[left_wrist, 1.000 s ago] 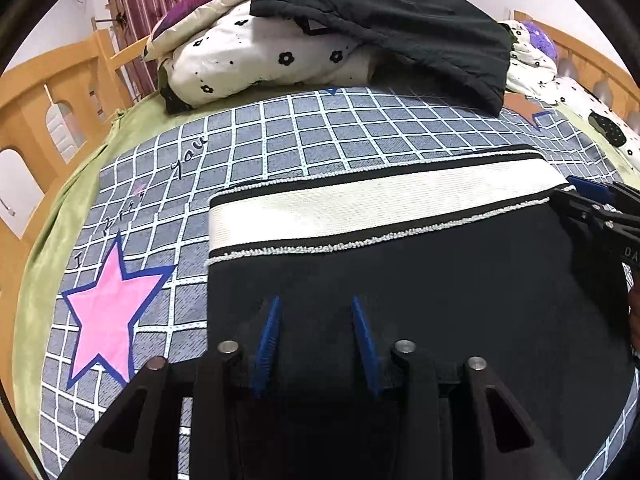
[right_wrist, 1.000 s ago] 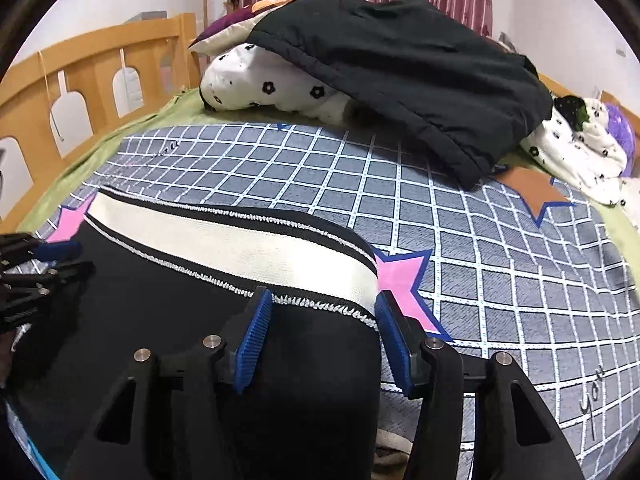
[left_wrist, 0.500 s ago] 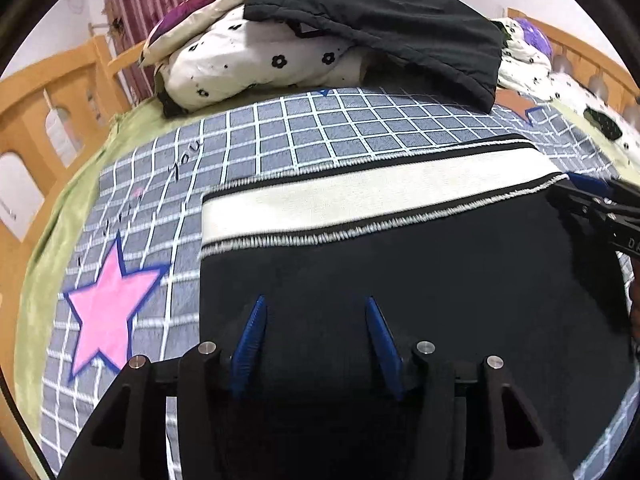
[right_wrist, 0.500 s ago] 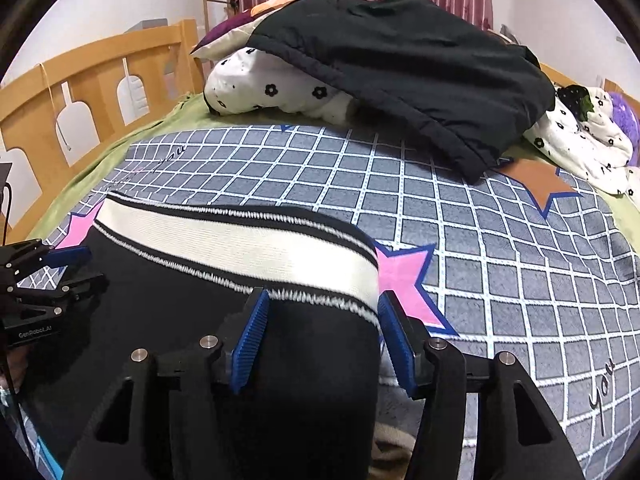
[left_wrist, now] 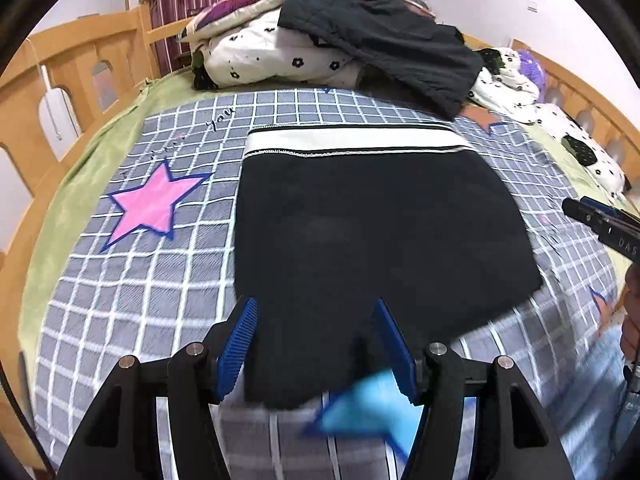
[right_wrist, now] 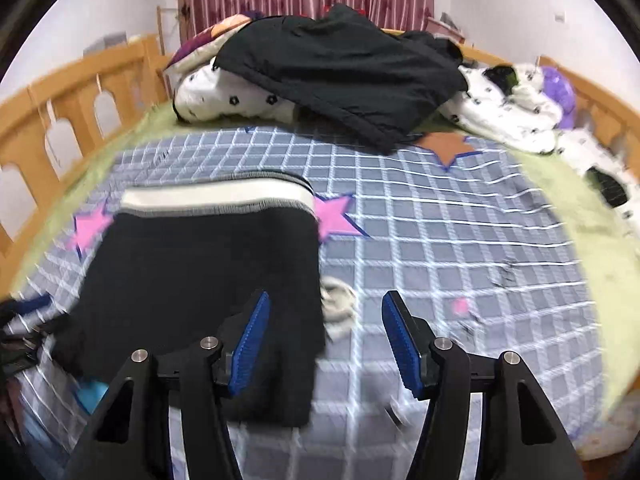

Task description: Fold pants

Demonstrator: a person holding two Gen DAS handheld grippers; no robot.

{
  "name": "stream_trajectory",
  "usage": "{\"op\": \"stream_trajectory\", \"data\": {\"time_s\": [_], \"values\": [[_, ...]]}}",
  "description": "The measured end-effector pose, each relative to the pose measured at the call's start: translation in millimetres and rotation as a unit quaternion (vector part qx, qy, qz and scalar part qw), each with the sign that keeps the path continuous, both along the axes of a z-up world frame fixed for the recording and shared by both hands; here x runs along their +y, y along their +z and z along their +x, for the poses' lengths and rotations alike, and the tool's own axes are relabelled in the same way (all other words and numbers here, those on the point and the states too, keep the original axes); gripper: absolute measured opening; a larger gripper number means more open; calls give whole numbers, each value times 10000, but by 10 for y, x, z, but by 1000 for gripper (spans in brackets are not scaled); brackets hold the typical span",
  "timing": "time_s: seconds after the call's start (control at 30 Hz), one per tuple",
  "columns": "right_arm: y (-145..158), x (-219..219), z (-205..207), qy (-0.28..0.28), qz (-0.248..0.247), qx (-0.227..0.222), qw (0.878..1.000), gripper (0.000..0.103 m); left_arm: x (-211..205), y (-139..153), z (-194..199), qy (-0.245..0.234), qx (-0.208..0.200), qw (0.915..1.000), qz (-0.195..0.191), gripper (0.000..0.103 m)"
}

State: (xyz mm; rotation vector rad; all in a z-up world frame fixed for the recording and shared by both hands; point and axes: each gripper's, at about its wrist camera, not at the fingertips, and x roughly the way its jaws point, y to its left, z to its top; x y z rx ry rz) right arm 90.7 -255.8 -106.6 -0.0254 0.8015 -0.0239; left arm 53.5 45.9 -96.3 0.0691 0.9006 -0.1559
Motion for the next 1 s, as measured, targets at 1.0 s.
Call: {"op": "stream_trajectory", "data": {"time_s": [1.0], "values": [[352, 308, -1476, -2, -141, -135, 9998, 90, 39, 415, -1144, 583, -362, 9976, -1, 75]]}}
